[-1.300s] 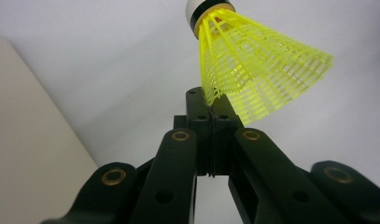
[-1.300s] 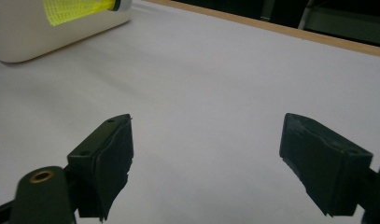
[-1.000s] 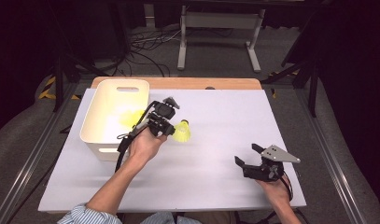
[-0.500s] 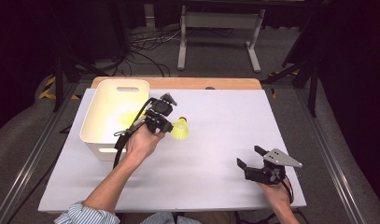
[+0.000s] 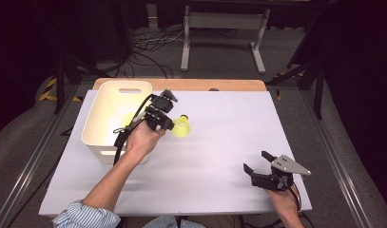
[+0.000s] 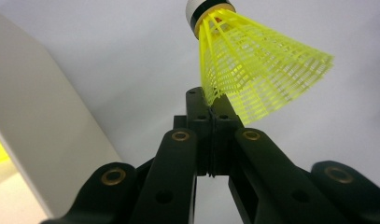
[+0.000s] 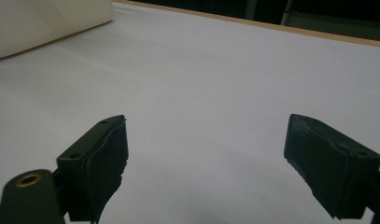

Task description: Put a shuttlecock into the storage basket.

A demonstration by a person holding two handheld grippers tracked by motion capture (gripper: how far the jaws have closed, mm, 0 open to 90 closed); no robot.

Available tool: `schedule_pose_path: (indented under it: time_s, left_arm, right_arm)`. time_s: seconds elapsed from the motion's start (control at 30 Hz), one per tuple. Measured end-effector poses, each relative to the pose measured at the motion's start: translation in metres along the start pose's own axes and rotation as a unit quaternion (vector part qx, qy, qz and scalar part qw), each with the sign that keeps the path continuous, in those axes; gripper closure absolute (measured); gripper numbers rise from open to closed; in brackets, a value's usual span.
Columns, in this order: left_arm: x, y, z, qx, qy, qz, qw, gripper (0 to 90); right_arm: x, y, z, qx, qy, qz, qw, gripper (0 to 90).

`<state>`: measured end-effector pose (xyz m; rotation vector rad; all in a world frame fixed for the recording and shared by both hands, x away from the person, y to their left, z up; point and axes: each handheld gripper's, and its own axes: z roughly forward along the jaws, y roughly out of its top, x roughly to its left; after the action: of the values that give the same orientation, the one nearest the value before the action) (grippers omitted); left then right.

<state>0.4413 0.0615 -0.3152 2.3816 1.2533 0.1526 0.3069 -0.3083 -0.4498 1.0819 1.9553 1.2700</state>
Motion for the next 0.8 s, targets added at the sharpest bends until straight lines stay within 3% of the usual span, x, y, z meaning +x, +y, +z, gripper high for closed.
schedule_pose_path:
  time_s: [0.8]
  left_arm:
    - [0.022, 0.007, -0.011, 0.008, 0.01, -0.012, 0.9998, 89.8]
  right_arm:
    - [-0.003, -0.005, -0.002, 0.0, -0.002, 0.009, 1.0, 13.6]
